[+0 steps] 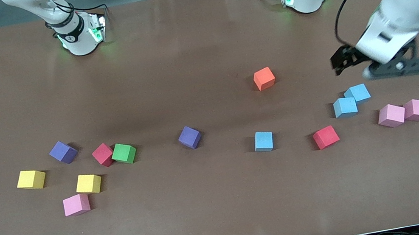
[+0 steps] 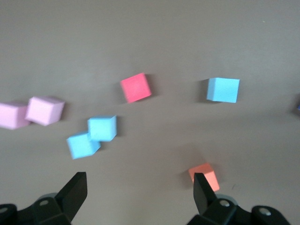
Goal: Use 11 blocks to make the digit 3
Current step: 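Reach the left gripper to the blue cube while the right gripper reaches green, then grasp the blue cube with the left gripper while the right gripper grasps green, then carry the blue cube to mid-table and release it with the left gripper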
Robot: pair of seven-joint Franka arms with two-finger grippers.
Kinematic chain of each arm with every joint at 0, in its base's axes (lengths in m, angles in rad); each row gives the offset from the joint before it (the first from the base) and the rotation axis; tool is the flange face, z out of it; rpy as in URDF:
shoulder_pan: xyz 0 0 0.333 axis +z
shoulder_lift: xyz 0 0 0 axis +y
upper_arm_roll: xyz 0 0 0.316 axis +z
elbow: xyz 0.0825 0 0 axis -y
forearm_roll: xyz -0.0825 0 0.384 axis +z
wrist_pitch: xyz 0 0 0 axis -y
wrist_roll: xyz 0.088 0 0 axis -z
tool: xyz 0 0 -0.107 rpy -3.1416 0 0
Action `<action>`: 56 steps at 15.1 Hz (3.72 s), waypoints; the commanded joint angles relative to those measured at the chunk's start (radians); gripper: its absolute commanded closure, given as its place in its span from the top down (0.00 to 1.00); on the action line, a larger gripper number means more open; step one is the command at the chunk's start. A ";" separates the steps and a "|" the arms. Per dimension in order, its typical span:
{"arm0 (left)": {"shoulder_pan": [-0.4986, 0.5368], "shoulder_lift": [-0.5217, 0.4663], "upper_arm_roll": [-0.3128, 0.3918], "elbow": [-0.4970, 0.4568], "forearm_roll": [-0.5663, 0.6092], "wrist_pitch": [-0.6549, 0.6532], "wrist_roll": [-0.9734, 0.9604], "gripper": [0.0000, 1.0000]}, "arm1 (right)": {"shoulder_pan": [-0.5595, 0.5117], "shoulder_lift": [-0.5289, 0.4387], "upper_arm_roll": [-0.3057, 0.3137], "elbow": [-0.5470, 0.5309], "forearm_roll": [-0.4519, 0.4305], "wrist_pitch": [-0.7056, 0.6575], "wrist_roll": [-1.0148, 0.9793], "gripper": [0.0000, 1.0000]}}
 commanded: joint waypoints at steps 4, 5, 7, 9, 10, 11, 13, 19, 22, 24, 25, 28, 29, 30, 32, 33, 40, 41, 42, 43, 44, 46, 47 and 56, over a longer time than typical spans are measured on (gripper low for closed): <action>-0.113 0.308 -0.007 0.145 0.004 0.138 -0.075 1.00 | 0.063 0.071 -0.002 -0.010 -0.016 -0.004 0.016 1.00; -0.133 0.345 -0.007 0.152 0.007 0.181 -0.110 1.00 | 0.065 0.090 -0.002 -0.012 -0.016 -0.006 0.016 1.00; -0.158 0.408 -0.007 0.152 0.027 0.276 -0.124 1.00 | 0.080 0.127 -0.002 -0.018 -0.015 -0.007 0.016 1.00; -0.182 0.475 -0.006 0.158 0.030 0.339 -0.129 0.99 | 0.097 0.167 -0.002 -0.026 -0.013 0.002 0.034 1.00; -0.182 0.498 -0.007 0.158 0.030 0.356 -0.136 0.99 | 0.114 0.181 -0.002 -0.041 -0.013 0.008 0.039 1.00; -0.184 0.518 -0.007 0.158 0.029 0.376 -0.145 0.99 | 0.130 0.186 -0.002 -0.052 -0.013 0.011 0.046 1.00; -0.201 0.549 -0.007 0.156 0.029 0.395 -0.243 1.00 | 0.166 0.203 -0.002 -0.093 -0.013 0.057 0.121 1.00; -0.244 0.608 0.002 0.155 0.042 0.465 -0.256 0.99 | 0.175 0.221 -0.001 -0.357 0.004 0.415 0.196 1.00; -0.245 0.638 -0.001 0.155 0.117 0.511 -0.270 0.99 | 0.206 0.299 -0.001 -0.383 0.004 0.505 0.314 1.00; -0.245 0.658 -0.001 0.153 0.121 0.545 -0.271 0.99 | 0.216 0.368 -0.001 -0.380 0.002 0.578 0.405 1.00; -0.245 0.666 -0.001 0.153 0.121 0.559 -0.274 0.97 | 0.224 0.396 -0.001 -0.369 0.002 0.608 0.434 1.00; -0.247 0.660 -0.001 0.141 0.118 0.567 -0.305 0.55 | 0.224 0.503 -0.001 -0.268 0.002 0.625 0.441 1.00; -0.248 0.658 -0.001 0.139 0.118 0.556 -0.328 0.30 | 0.215 0.535 -0.002 -0.229 0.000 0.619 0.430 1.00; -0.251 0.645 -0.001 0.124 0.119 0.533 -0.367 0.21 | 0.206 0.561 -0.002 -0.199 -0.001 0.617 0.421 1.00; -0.280 0.605 -0.006 0.101 0.122 0.464 -0.484 0.20 | 0.215 0.600 -0.005 -0.168 -0.013 0.619 0.411 1.00; -0.305 0.579 -0.006 0.090 0.122 0.421 -0.532 0.20 | 0.221 0.618 -0.007 -0.156 -0.013 0.620 0.411 1.00; -0.376 0.303 -0.084 -0.245 0.111 0.442 -0.699 0.13 | 0.220 0.654 -0.007 -0.171 -0.003 0.628 0.418 1.00; -0.376 0.284 -0.116 -0.270 0.111 0.444 -0.742 0.13 | 0.220 0.651 -0.007 -0.193 -0.003 0.628 0.424 1.00; -0.379 0.282 -0.145 -0.284 0.111 0.445 -0.780 0.13 | 0.218 0.644 -0.007 -0.214 0.002 0.626 0.427 1.00; -0.379 0.287 -0.173 -0.295 0.111 0.470 -0.832 0.13 | 0.218 0.640 -0.007 -0.231 0.002 0.626 0.434 1.00; -0.379 0.290 -0.194 -0.320 0.111 0.519 -0.883 0.13 | 0.218 0.637 -0.006 -0.245 0.002 0.626 0.457 1.00; -0.398 0.296 -0.219 -0.376 0.121 0.614 -0.934 0.13 | 0.226 0.617 -0.002 -0.271 0.004 0.628 0.520 0.99; -0.424 0.305 -0.219 -0.387 0.122 0.619 -0.937 0.13 | 0.233 0.602 -0.002 -0.291 0.004 0.629 0.551 0.99; -0.509 0.396 -0.217 -0.384 0.271 0.722 -1.057 0.13 | 0.258 0.554 -0.001 -0.340 0.004 0.626 0.626 0.94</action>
